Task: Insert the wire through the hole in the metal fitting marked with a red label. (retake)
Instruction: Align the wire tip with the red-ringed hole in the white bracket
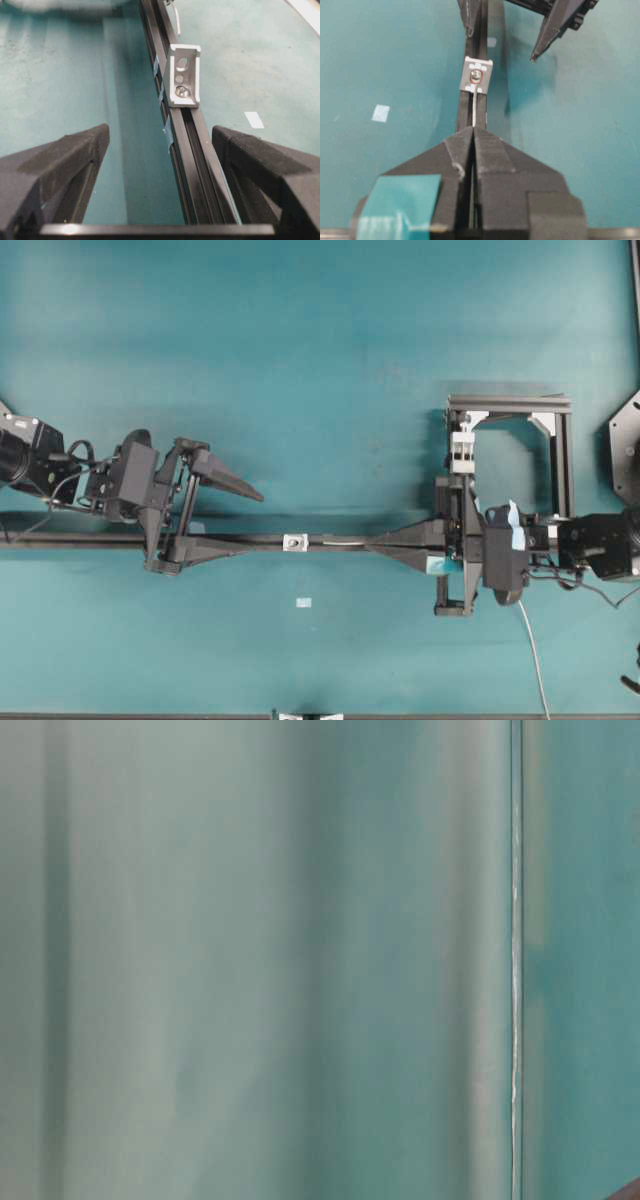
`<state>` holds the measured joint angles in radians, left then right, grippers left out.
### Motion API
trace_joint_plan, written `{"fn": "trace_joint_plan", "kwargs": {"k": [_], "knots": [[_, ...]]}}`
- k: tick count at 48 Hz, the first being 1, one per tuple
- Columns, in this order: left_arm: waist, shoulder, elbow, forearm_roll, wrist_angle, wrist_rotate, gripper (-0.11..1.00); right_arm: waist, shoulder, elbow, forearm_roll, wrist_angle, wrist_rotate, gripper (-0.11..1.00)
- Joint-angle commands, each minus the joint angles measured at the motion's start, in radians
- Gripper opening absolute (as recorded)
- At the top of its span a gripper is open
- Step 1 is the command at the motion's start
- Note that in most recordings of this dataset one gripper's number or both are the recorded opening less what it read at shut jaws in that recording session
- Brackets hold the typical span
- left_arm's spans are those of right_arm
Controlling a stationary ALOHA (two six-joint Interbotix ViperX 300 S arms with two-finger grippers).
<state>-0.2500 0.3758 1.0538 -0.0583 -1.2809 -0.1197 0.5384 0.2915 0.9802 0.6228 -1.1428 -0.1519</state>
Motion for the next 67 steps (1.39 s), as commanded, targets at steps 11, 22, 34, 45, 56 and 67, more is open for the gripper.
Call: {"fn": "trace_joint_plan", "kwargs": {"k": [11,22,34,45,56,67], "knots": [[-0.003,-0.011,-0.017,-0.002,-0.011,-0.008,0.66,0.008,0.005,-0.011,0.011,-0.014,0.011,0.03],[-0.003,-0.012,-0.017,-0.002,-0.009,-0.008,0.65,0.008,0.009,-0.012,0.014,-0.014,0.04,0.03],[-0.003,-0.011,-0.017,-0.002,-0.009,-0.008,0.65,0.008,0.012,-0.02,0.023,-0.009,0.074,0.03],[-0.003,-0.011,-0.018,-0.002,-0.008,-0.008,0.65,0.008,0.012,-0.037,0.023,-0.003,0.083,0.03],[-0.003,-0.011,-0.018,-0.003,-0.006,-0.008,0.65,0.008,0.012,-0.043,0.028,0.009,0.083,0.03],[-0.003,-0.012,-0.018,-0.002,-0.005,-0.008,0.65,0.008,0.012,-0.044,0.031,0.009,0.083,0.03]]}}
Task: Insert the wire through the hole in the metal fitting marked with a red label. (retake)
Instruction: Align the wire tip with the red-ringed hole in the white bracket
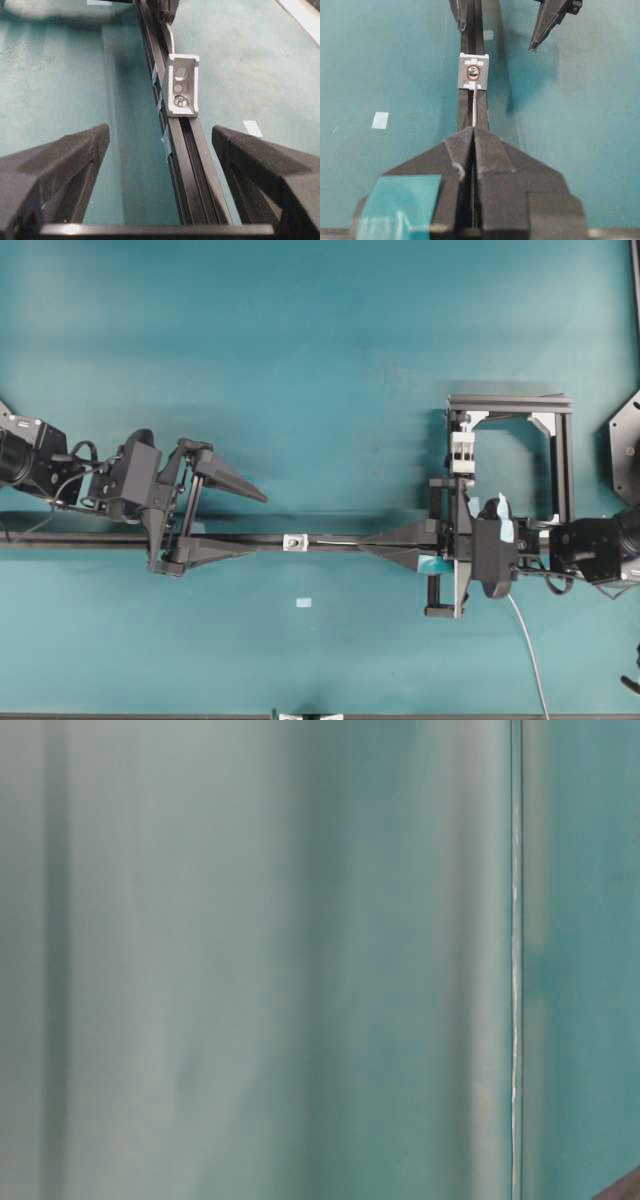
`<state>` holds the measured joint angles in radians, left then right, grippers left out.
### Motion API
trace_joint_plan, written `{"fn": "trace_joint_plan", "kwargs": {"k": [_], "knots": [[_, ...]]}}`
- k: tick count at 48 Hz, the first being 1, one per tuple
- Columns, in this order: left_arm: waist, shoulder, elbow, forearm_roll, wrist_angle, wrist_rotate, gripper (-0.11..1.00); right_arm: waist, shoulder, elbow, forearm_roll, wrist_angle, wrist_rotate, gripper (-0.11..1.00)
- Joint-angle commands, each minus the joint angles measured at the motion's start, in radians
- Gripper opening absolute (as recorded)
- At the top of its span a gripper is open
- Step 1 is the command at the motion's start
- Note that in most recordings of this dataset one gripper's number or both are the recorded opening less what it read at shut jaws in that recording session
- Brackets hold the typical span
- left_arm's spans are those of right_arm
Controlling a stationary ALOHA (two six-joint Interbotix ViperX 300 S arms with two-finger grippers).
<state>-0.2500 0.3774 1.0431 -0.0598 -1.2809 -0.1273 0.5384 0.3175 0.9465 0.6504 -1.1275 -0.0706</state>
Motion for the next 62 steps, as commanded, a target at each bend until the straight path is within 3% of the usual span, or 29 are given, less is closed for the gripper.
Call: {"fn": "trace_joint_plan", "kwargs": {"k": [1,62], "knots": [[-0.003,-0.014,-0.008,-0.002,-0.005,0.0,0.65,0.008,-0.014,-0.011,0.002,-0.006,0.002,0.03],[-0.003,-0.012,-0.011,-0.002,0.005,0.0,0.65,-0.009,0.017,-0.048,0.002,-0.031,-0.009,0.03]]}}
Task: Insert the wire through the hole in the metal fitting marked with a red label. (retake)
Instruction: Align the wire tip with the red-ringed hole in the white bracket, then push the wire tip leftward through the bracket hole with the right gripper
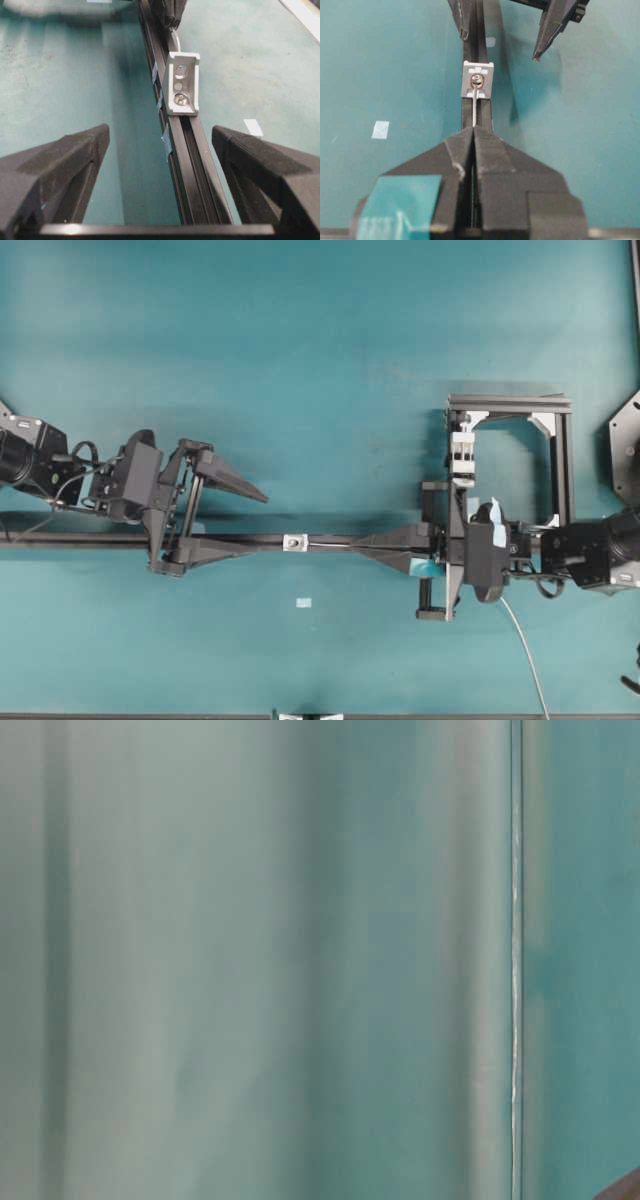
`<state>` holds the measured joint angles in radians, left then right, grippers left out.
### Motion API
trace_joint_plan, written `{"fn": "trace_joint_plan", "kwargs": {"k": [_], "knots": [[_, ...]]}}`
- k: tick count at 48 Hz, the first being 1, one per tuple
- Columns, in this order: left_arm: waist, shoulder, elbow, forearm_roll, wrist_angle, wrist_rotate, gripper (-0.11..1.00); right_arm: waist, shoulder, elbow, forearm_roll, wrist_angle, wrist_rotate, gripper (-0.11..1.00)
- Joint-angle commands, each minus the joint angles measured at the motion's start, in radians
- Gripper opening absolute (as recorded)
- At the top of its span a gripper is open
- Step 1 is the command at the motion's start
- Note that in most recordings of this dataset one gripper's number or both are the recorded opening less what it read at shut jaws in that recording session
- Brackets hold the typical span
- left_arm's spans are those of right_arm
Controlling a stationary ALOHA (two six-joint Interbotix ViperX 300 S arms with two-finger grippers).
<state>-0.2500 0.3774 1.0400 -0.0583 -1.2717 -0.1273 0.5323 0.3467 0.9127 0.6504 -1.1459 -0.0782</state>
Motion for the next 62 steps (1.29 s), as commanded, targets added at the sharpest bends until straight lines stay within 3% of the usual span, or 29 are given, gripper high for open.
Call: {"fn": "trace_joint_plan", "kwargs": {"k": [1,62], "knots": [[-0.003,-0.012,-0.008,-0.002,-0.005,0.0,0.65,-0.005,-0.011,-0.015,0.002,-0.011,-0.002,0.03],[-0.003,-0.012,-0.017,-0.002,0.009,0.002,0.64,-0.052,0.057,-0.117,-0.005,0.006,-0.031,0.03]]}}
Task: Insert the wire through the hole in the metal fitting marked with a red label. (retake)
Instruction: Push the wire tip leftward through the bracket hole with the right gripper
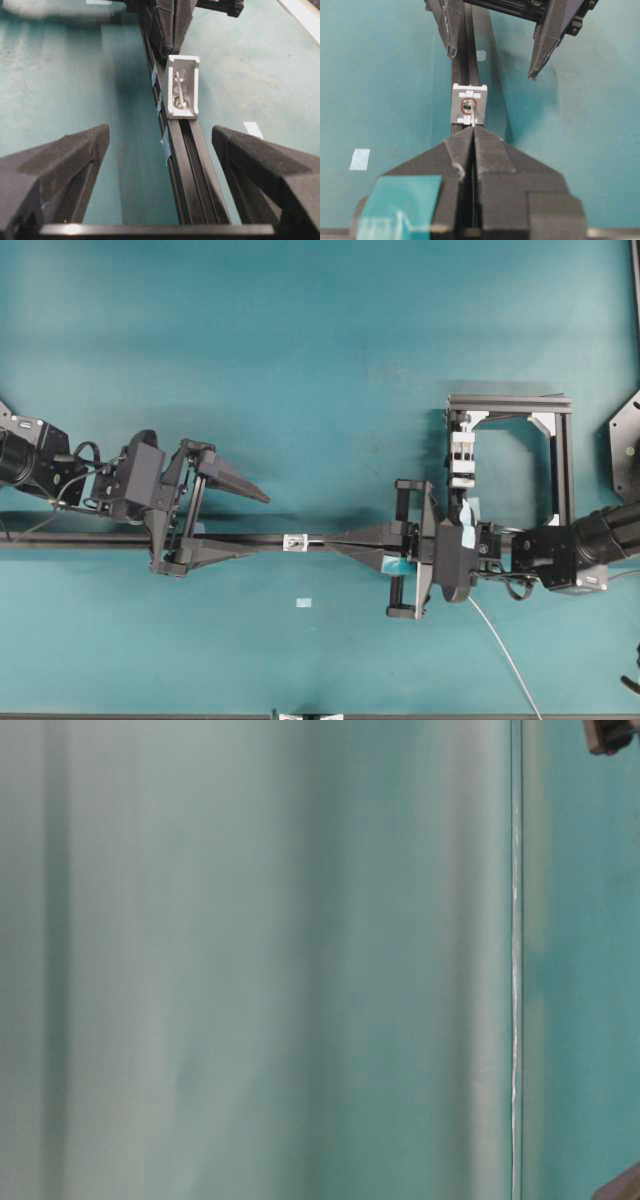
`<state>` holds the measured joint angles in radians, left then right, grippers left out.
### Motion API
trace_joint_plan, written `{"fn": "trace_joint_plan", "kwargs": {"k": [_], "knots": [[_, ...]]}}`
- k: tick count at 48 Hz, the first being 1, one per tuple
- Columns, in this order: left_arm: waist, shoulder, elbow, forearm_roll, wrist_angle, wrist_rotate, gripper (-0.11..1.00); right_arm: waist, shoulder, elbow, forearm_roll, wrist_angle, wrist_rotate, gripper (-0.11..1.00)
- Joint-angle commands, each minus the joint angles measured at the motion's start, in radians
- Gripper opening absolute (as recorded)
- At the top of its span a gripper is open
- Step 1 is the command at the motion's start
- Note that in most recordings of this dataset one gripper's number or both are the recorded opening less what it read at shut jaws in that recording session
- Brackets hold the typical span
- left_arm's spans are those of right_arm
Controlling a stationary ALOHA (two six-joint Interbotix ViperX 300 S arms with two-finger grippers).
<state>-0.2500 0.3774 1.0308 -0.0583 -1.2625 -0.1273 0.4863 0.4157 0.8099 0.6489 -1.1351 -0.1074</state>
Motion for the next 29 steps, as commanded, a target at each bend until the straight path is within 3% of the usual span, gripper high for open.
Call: {"fn": "trace_joint_plan", "kwargs": {"k": [1,29], "knots": [[-0.003,-0.012,-0.009,-0.002,0.002,0.002,0.64,-0.008,-0.012,-0.015,-0.003,-0.005,-0.002,0.03],[-0.003,-0.012,-0.014,-0.002,0.006,0.002,0.64,-0.023,0.012,-0.057,-0.023,-0.005,-0.003,0.03]]}}
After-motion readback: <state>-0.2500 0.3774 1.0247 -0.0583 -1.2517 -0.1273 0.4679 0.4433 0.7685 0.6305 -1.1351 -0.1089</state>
